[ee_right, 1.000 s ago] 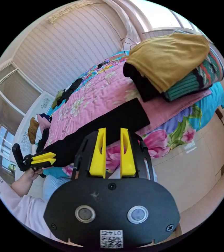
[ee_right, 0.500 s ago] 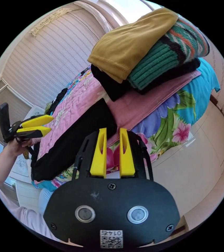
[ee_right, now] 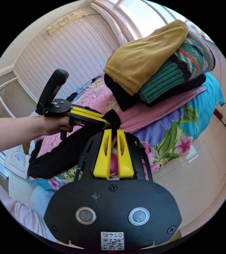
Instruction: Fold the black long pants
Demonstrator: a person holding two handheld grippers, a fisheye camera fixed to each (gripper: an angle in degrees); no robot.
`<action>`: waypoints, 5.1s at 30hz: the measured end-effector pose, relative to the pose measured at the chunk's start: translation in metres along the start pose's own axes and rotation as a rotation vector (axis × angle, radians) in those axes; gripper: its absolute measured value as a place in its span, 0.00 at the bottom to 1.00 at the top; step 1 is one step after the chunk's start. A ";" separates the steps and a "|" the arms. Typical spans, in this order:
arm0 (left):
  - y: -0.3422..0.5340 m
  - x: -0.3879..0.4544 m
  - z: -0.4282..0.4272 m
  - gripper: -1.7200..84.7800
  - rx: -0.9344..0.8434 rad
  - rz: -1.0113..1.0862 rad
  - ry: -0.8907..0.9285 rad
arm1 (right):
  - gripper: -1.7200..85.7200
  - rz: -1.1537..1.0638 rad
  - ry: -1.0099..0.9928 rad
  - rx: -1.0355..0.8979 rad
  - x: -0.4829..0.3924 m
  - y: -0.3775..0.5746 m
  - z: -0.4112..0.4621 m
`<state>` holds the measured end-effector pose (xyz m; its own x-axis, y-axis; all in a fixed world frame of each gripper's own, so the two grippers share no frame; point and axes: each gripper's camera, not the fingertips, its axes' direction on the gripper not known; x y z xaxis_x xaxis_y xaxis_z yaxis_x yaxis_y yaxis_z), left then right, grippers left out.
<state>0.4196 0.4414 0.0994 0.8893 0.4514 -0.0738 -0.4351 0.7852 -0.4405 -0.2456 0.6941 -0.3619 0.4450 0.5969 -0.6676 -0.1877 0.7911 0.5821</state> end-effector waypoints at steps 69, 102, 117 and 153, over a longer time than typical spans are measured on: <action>1.196 0.236 -0.059 0.04 0.718 -1.755 -0.527 | 0.11 -1.462 -0.458 -0.828 -1.175 0.263 0.485; 1.230 0.275 -0.012 0.12 0.828 -1.890 -0.571 | 0.03 -1.647 -0.459 -1.061 -1.257 0.314 0.581; 1.149 0.258 -0.040 0.03 0.606 -1.729 -0.766 | 0.03 -1.689 -0.527 -0.982 -1.204 0.261 0.548; 0.789 0.202 -0.014 0.09 0.436 -0.958 -0.281 | 0.15 -0.933 -0.267 -0.874 -0.720 0.029 0.452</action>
<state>0.2576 1.1460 -0.2756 0.8458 -0.3912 0.3627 0.3600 0.9203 0.1532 -0.1755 0.2265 0.3454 0.8560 -0.1855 -0.4826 -0.1741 0.7754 -0.6070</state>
